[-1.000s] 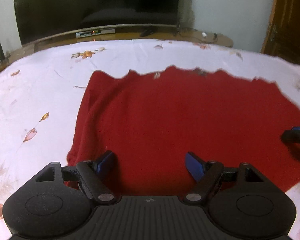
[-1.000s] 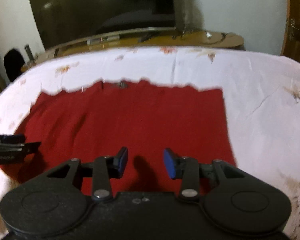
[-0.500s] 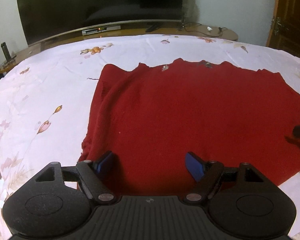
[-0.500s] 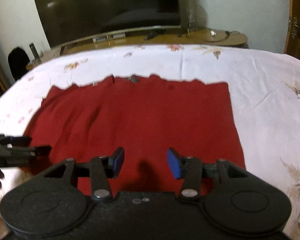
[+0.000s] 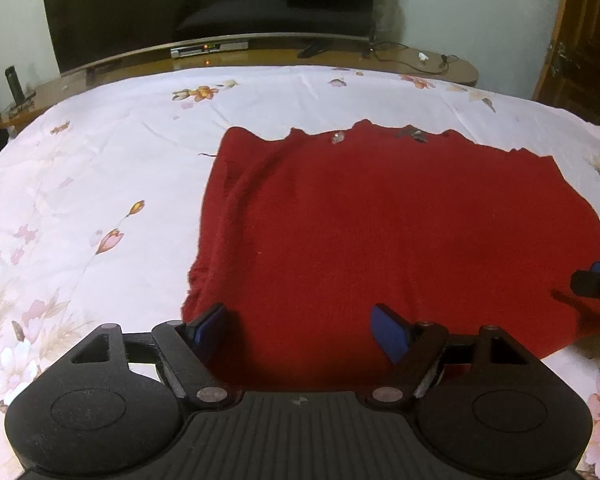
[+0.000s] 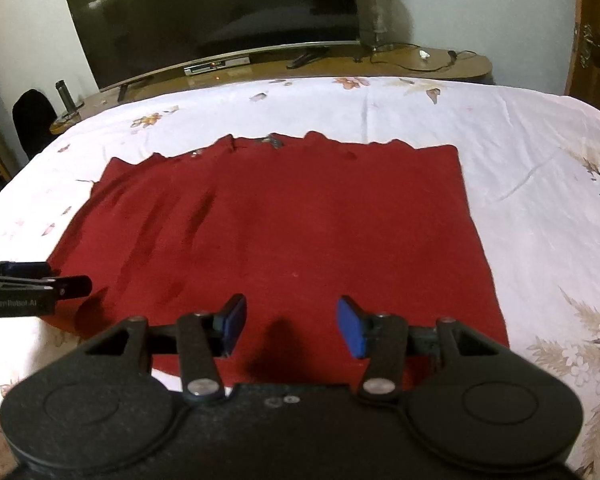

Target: Fold small clothes

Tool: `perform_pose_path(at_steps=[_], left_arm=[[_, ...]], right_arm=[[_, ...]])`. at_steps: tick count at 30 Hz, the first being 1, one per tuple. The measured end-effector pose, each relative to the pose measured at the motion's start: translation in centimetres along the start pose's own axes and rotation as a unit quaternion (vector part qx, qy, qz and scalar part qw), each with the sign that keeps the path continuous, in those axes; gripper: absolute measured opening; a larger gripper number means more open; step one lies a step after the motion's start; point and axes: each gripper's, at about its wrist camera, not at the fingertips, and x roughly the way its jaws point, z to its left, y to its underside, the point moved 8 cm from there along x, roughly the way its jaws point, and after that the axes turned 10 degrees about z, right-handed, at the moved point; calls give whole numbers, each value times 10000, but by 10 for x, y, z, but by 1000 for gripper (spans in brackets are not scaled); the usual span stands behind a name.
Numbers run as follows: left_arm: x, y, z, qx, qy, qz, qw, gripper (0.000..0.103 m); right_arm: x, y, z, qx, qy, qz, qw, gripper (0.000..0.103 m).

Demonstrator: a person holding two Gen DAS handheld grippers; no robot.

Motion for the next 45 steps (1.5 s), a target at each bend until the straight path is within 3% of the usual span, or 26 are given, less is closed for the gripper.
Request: perform_pose_path(at_steps=[2,3,5,10,19,25,33,34,35,45], left_arm=[[-5,0,5,-30,-56,-50,10000,101],[-8,-1,7,-38,-113,-150,9998,103],[-13,-2,9,38,-126,-288,9995,103],[-10,-5,21,-103,-155,-209,9996,103],[13,-21,34,-609,531,-42,9967,103],[32,-35,49,-854,456,-34,9953,103],[60,-46,51,-846,777,99,9933,102],[62,-47,50,-827,863,114,9928,99],[65,-48,48,-785,972,132,9921,88],[71,-59,52,-702,956,10,9929,87]], right_arm=[[0,0,2,12,-22,-7,10000,51],[0,0,3,24,-39,-7,10000,52],[1,0,5,35,-42,9,10000,52],[4,3,5,61,-46,62,10000,53],[7,-5,9,39,-94,17,9999,55],[12,-12,13,-23,-126,10,9999,56],[24,-36,17,-41,-190,-80,9998,56],[25,-39,17,-51,-203,-94,9997,56],[27,-42,19,-64,-219,-104,9997,56],[42,-53,30,-253,-315,-77,9992,56]])
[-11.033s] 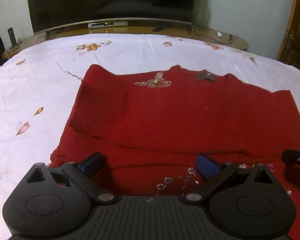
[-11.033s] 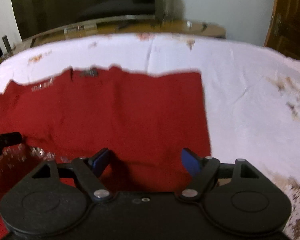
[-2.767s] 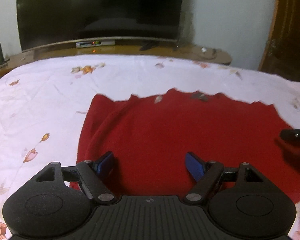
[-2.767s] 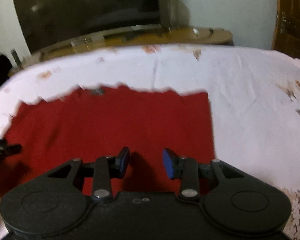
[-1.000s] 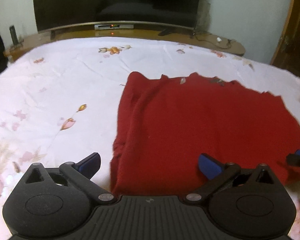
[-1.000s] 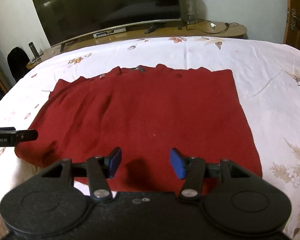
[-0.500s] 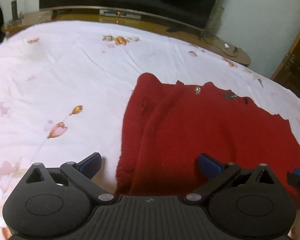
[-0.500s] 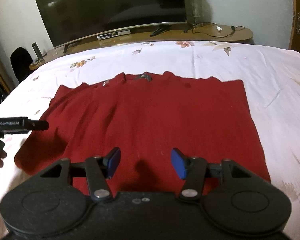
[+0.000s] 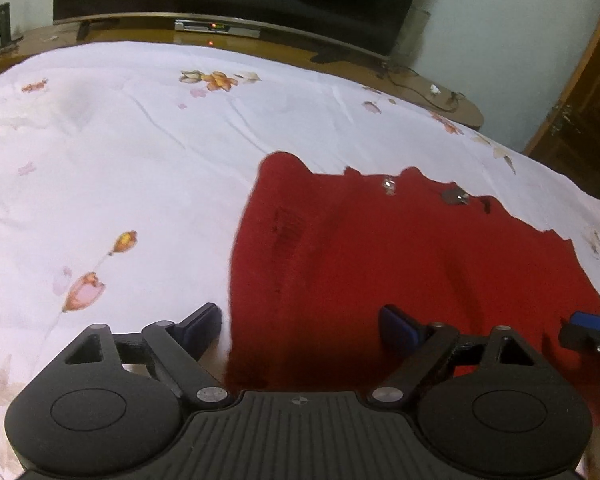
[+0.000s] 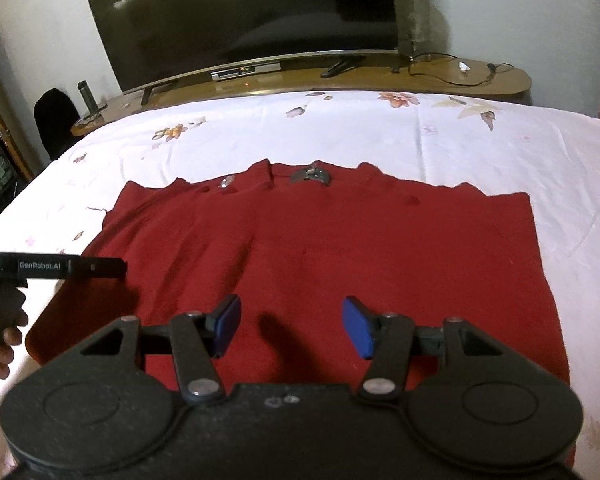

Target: Fold small clothes

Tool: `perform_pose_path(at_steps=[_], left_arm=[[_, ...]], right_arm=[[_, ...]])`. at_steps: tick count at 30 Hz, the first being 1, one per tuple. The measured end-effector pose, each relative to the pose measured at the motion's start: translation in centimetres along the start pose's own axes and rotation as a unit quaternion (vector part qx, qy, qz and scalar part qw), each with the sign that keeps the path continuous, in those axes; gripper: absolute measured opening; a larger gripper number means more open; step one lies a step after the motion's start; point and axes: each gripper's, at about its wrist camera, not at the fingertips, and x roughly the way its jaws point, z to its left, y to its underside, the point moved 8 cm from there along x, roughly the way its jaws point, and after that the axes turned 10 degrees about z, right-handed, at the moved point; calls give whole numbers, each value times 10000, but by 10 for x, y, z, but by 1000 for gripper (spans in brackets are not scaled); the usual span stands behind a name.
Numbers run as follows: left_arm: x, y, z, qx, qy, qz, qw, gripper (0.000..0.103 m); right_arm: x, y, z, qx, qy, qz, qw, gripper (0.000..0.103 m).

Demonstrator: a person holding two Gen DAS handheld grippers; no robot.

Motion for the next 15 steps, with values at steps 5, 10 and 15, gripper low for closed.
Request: perform_pose_path(at_steps=[5,10,15], left_arm=[[3,-3,2,-301,412,70,9987,53],[2,1,7,-774,1098,217,9907,28],[15,2,11,-861,1208,227,9887,28]], right_arm=[[6,-1,1,-35,-5,28,10000,56],[8,1,3,-16,-53,74,10000,56],[8,1,2,-61,-25,58,10000,56]])
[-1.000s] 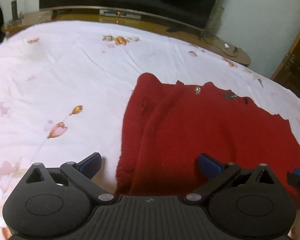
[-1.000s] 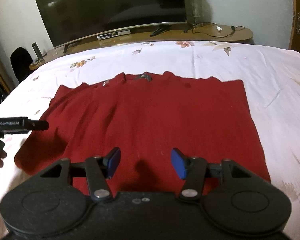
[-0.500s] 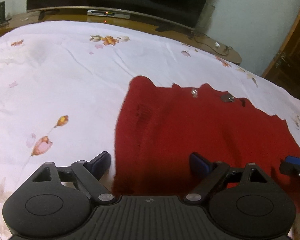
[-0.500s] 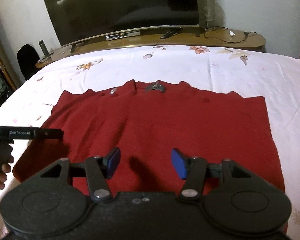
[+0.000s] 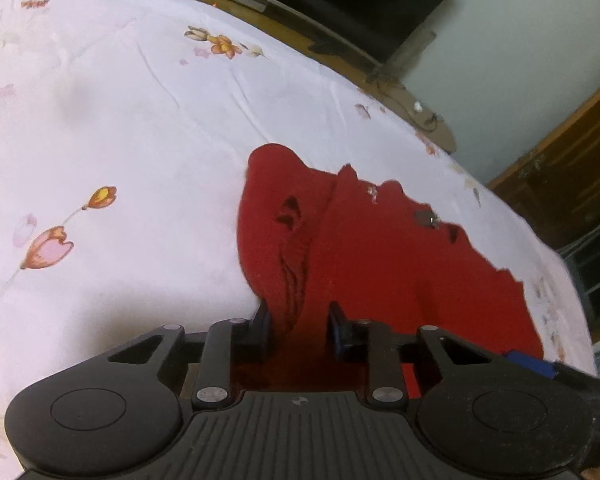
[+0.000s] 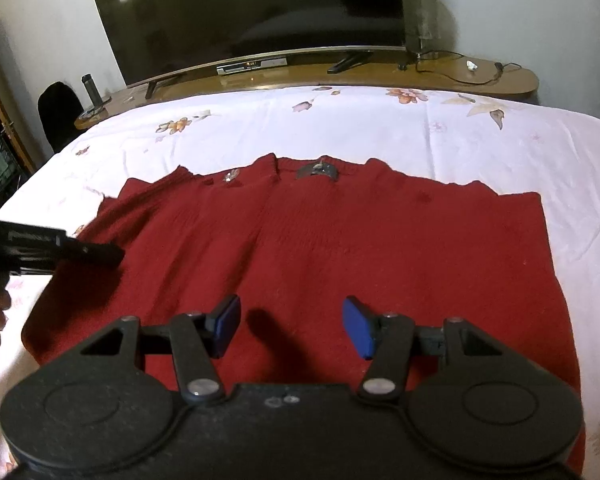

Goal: Fold small clothes
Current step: 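Grasp the sweater side with the left tool, fold it inward, release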

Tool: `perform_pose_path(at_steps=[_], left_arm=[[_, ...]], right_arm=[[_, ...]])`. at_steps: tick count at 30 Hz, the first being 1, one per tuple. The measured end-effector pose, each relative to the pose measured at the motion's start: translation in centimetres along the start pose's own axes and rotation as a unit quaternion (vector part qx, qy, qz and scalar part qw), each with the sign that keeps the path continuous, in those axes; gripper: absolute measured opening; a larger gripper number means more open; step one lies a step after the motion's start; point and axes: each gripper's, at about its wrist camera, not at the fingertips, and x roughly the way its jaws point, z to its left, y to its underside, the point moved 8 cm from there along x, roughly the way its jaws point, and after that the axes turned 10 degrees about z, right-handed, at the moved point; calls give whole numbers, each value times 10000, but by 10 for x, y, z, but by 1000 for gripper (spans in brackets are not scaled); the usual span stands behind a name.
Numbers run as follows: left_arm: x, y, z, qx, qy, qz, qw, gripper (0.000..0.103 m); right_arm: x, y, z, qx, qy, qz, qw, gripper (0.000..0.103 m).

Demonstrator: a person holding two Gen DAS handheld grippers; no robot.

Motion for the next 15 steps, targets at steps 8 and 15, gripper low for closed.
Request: perform_pose_path(at_steps=[8,15], left_arm=[[-12,-1,-21,28,-194,-282,9994,25],[-26,-12,-98,502,381,-319,9975,25]], right_arm=[[4,-11,-7,16,208,-83,9997,56],[28,-9,-23,-200,822,75,9964,58]])
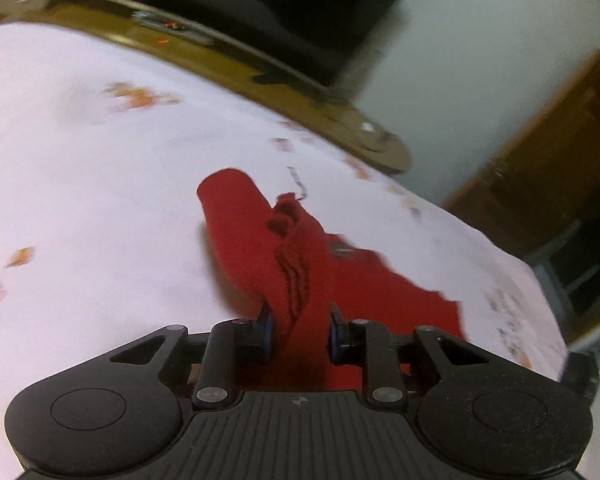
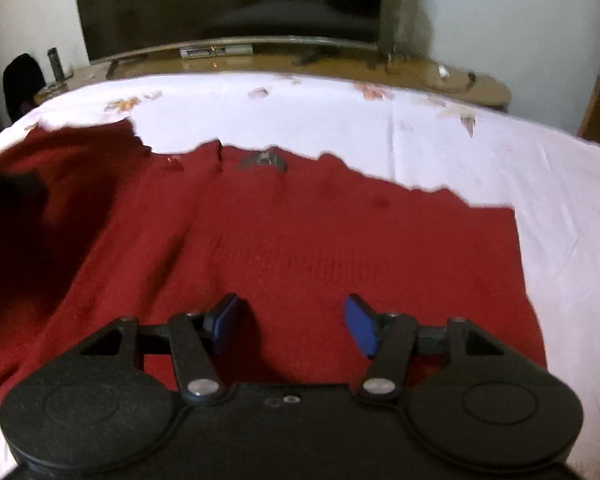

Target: Fold small clothes

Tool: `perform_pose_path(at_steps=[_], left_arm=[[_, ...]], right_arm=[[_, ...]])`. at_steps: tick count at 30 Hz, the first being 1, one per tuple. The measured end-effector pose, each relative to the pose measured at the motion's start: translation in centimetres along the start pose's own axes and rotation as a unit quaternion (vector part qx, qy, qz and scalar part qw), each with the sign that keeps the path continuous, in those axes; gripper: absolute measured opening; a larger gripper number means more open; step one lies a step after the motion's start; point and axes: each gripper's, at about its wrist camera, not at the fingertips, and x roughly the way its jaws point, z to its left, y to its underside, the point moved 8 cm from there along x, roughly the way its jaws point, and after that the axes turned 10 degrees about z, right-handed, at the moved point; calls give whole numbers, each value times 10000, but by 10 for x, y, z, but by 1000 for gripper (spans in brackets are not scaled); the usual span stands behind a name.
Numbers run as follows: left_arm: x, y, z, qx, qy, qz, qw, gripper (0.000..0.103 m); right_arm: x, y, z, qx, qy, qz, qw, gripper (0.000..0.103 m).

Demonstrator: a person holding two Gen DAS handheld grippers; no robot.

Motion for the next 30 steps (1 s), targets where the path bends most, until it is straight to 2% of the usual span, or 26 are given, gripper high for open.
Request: perform_pose_path(at_steps=[2,5,7,11,12,13,15,17,19,22,25,28,30], left_arm=[[12,0,-33,177,226,83,9996,25],[40,5,-77,317,493,221,9980,25],[60,12,-101,309,644,330,9969,25],[109,45,-121,306,242,783,9962,25],[110,49,-126,397,156,713,9965,26],[106,50,-131,484,42,624,9969,28],[99,51,-144,548,79,626,9965,49],[91,49,-157,710,52,564,9959,55],[83,51,-168,871,61,492,9950,55],[69,46,-174,675,333,487,9960,55],[45,46,-175,567,480,361,9966,55],[31,43,-163,612,247,182,9977,55],[25,41,-143,600,-139,70,9981,55]], right_arm=[[-12,-2,-7,249,-332,-82,9991,57],[-36,1,-33,902,-933,-290,9911,58],[-47,8,-51,1194,-1146,-299,9858,58],[-58,26,-85,1528,-1232,-261,9802,58],[-58,33,-93,1617,-1227,-218,9789,58],[-58,37,-98,1676,-1236,-201,9779,58],[-60,46,-110,1901,-1292,-208,9730,58],[-62,49,-121,2168,-1415,-249,9656,58],[-64,49,-126,2324,-1460,-301,9611,58],[-69,43,-130,2292,-1442,-413,9617,58],[-68,38,-124,2227,-1620,-368,9606,59],[-64,38,-118,2235,-1798,-290,9575,60],[-59,37,-111,2295,-2054,-173,9512,60]])
